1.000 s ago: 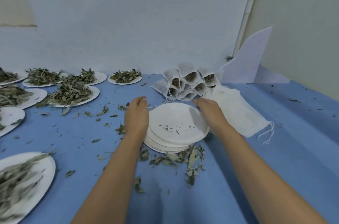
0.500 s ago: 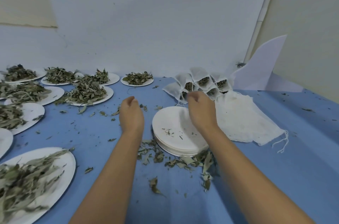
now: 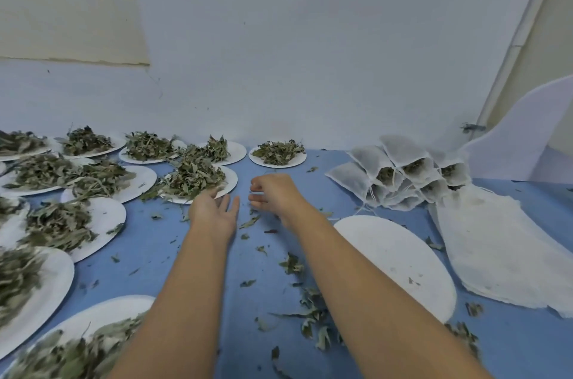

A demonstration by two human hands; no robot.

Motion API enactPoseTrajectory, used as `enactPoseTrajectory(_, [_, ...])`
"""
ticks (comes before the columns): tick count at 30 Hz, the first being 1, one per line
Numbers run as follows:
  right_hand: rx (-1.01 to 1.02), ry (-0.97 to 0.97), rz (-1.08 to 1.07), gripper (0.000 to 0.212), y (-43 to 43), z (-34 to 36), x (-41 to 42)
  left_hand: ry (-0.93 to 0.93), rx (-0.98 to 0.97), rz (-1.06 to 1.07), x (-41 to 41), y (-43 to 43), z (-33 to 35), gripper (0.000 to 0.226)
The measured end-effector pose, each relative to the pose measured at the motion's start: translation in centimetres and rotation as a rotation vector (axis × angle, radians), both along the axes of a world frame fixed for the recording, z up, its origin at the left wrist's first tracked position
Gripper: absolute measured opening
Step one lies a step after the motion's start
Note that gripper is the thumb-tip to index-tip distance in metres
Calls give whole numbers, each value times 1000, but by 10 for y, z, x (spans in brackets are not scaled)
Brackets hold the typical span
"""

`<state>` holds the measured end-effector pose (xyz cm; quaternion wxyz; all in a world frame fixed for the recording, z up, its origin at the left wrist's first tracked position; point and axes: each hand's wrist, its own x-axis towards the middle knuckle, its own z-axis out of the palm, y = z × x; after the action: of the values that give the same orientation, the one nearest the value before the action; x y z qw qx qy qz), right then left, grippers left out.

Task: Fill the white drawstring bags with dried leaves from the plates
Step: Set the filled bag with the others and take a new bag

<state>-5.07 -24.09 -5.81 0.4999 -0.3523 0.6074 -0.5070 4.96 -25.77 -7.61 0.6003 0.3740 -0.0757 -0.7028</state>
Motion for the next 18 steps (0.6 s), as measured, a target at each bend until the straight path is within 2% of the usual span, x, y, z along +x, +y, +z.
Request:
enactPoseTrajectory(5, [-2,40,-22,36,0,-8,0,-174,-34,16,-3,-1,-3,39])
enactPoseTrajectory(9, [-19,22,-50,32,8,-12,-1,-207,-49,15,-11,14,-4,40])
enactPoseTrajectory(11, [-15,-23,-95,31,13,-15,-2,-204,-46,15,-17,23,0,36])
enactPoseTrajectory(18, [-35,-293,-171,40,33,-20,-22,-394,-160,-62,-41,53,5,35])
